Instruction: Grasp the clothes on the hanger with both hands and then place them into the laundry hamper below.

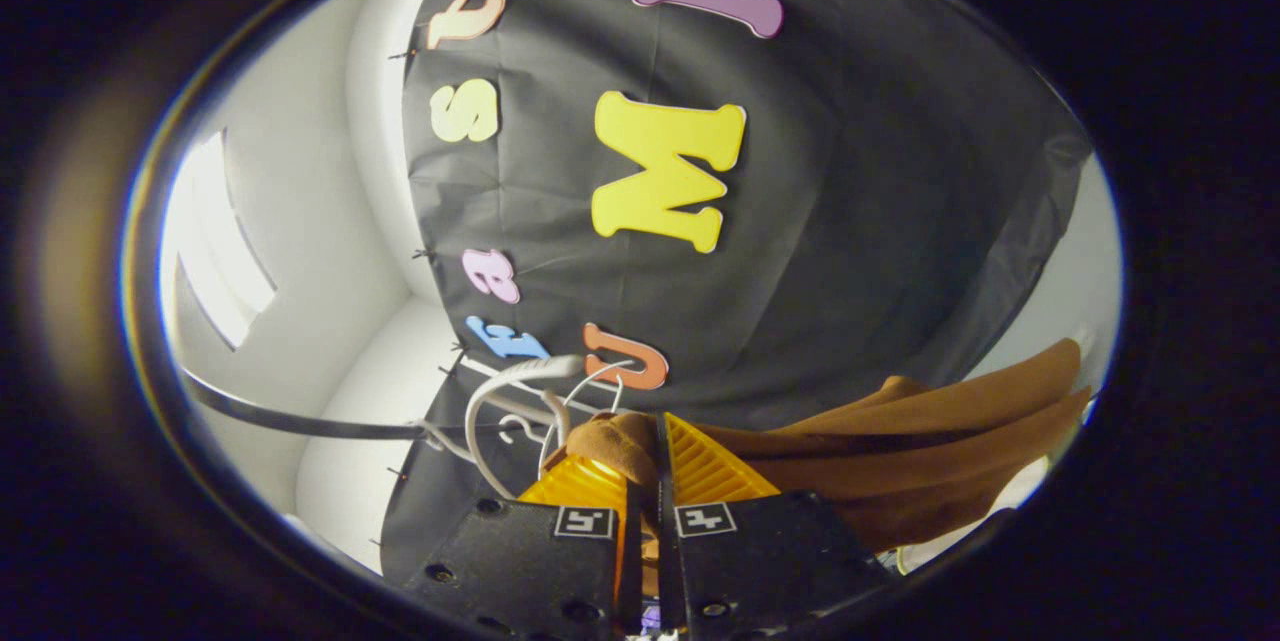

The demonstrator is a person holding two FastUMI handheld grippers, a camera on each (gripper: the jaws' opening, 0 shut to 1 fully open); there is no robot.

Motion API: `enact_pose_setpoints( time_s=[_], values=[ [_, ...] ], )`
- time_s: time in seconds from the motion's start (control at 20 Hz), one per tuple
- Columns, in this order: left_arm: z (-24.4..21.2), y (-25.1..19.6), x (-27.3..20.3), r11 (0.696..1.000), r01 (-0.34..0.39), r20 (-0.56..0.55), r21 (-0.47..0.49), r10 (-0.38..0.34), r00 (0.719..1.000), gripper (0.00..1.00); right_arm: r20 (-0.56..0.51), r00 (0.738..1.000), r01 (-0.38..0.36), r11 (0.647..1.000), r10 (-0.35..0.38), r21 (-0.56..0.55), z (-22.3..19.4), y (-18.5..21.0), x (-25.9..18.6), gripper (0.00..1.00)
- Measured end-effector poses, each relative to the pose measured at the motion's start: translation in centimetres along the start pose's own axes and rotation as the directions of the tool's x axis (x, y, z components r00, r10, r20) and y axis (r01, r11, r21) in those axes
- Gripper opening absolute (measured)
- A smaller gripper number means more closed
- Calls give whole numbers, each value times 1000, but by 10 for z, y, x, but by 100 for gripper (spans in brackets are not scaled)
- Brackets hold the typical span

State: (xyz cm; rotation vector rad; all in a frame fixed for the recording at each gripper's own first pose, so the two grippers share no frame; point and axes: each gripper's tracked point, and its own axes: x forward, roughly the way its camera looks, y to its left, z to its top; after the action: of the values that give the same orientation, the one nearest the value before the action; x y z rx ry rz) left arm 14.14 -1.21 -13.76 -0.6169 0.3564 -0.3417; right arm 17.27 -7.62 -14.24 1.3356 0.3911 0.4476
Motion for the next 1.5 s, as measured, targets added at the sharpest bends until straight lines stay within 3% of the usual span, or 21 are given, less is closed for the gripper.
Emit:
enact_pose_setpoints(
  time_s=[0.45, 0.8, 0.95, 1.2, 1.5],
  values=[
    [-27, -65, -19, 991, 104, -50, 89, -100, 994, 1, -123, 992, -16, 999, 12, -33, -73, 17, -12, 9],
    [-49, -101, -14, 978, 161, -104, 135, -148, 984, 1, -280, 960, -26, 992, -9, -121, -147, 30, 10, 9],
    [-58, -104, -8, 971, 153, -131, 182, -131, 983, 1, -331, 943, -14, 988, -38, -154, -171, 24, 18, 6],
    [-85, -98, -3, 962, 135, -190, 239, -90, 978, 1, -380, 918, 41, 981, -111, -187, -191, -3, 25, 9],
    [-121, -73, 4, 964, 106, -264, 242, -40, 964, 1, -414, 893, 129, 981, -178, -144, -205, -39, 16, 10]
  ],
)
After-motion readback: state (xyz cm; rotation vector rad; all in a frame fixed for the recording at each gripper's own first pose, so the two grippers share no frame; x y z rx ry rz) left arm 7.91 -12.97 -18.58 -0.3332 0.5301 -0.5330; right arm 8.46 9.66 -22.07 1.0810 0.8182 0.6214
